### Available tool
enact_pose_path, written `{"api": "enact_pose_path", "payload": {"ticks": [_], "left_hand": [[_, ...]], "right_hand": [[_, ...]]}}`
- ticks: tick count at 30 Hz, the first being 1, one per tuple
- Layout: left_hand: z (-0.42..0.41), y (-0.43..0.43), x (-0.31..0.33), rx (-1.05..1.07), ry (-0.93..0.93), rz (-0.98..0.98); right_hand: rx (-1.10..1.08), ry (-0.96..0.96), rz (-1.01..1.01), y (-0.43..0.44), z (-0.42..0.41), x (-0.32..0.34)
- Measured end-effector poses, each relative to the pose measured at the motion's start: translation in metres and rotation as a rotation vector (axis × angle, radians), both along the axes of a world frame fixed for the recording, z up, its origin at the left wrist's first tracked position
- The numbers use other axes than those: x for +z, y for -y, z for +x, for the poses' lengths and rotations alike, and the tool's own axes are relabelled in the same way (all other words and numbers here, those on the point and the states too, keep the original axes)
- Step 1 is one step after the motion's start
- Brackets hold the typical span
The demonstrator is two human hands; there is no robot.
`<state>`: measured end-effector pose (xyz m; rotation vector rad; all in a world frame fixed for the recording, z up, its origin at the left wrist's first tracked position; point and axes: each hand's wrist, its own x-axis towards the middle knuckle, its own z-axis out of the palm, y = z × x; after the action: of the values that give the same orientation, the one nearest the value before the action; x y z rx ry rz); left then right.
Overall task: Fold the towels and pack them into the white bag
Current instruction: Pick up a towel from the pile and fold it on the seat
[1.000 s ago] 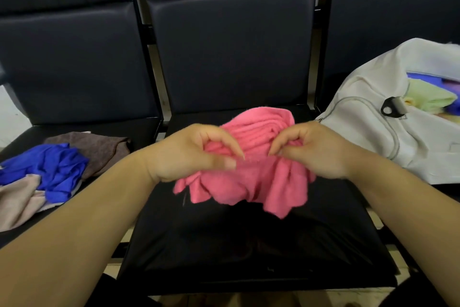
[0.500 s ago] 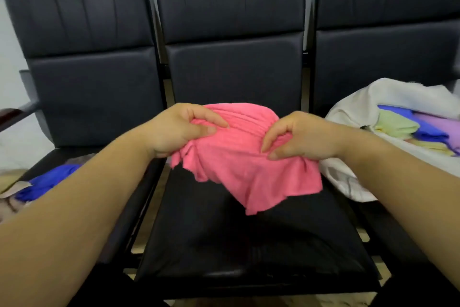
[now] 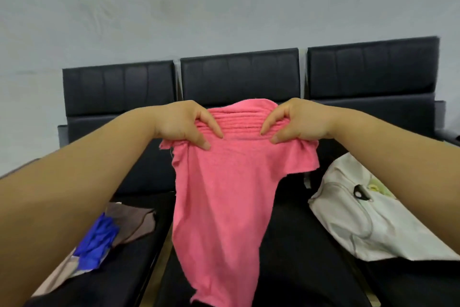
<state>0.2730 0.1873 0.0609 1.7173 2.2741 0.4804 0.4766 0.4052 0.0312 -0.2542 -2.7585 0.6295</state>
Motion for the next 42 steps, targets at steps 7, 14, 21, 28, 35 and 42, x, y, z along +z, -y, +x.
{"api": "enact_pose_path", "payload": {"ticks": [7,14,21,28,35,42], "left_hand": [[-0.057,-0.018,0.010,0.033,-0.212,0.103],[-0.078,-0.037,0.033,0.037,-0.460,0.278],[-0.059,-0.020,-0.029,-0.038,-0.349,0.205],[-0.027,0.007,-0.195,-0.100,0.305,-0.319],[-0.022,0.011,-0.300,-0.059,0.485,-0.413],[-0.022,-0.007,-0.344,0.085,0.502,-0.417]], "right_hand": [[-0.057,0.010,0.161,-0.011,-0.038,0.021],[-0.129,-0.126,0.434,-0.037,-0.060,0.048],[-0.053,-0.103,0.397,-0.034,-0.033,-0.010],[0.053,0.350,-0.267,-0.016,0.011,-0.177],[-0.023,0.476,-0.680,-0.009,0.016,-0.285],[-0.104,0.530,-0.429,-0.013,-0.004,-0.325]]}}
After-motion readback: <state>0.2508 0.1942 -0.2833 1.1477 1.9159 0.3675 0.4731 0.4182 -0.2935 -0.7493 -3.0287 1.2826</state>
